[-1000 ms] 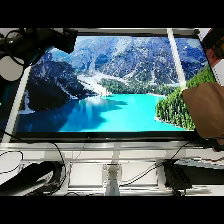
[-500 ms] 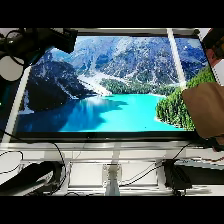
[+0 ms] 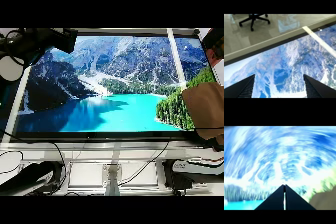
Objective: Fold the clothes and pants, and hang the long-sleeved shirts on hangers.
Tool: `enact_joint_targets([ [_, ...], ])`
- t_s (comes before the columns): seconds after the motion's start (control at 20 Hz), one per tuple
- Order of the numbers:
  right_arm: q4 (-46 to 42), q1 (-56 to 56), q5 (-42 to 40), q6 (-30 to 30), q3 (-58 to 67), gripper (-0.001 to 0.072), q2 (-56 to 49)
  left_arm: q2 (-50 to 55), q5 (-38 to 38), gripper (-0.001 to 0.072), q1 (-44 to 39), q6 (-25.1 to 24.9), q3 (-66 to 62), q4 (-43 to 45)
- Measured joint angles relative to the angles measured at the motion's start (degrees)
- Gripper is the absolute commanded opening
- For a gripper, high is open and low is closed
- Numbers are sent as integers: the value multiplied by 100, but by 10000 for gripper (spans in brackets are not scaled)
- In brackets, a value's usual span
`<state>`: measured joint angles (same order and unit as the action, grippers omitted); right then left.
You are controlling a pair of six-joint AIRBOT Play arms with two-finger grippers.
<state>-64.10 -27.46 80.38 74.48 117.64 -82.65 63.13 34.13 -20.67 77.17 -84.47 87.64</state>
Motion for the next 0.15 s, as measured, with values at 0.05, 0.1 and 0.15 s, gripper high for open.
enact_joint_targets([
  [0.05, -341, 380, -74, -179, -44, 31, 0, 2, 0, 695, 0, 0, 0, 0],
  [0.1, -695, 761, -90, -330, -98, 31, 0, 0, 0, 695, 0, 0, 0, 0],
  [0.15, -973, 1051, -153, -437, -153, 32, 0, 2, 2, 695, 0, 0, 0, 0],
])
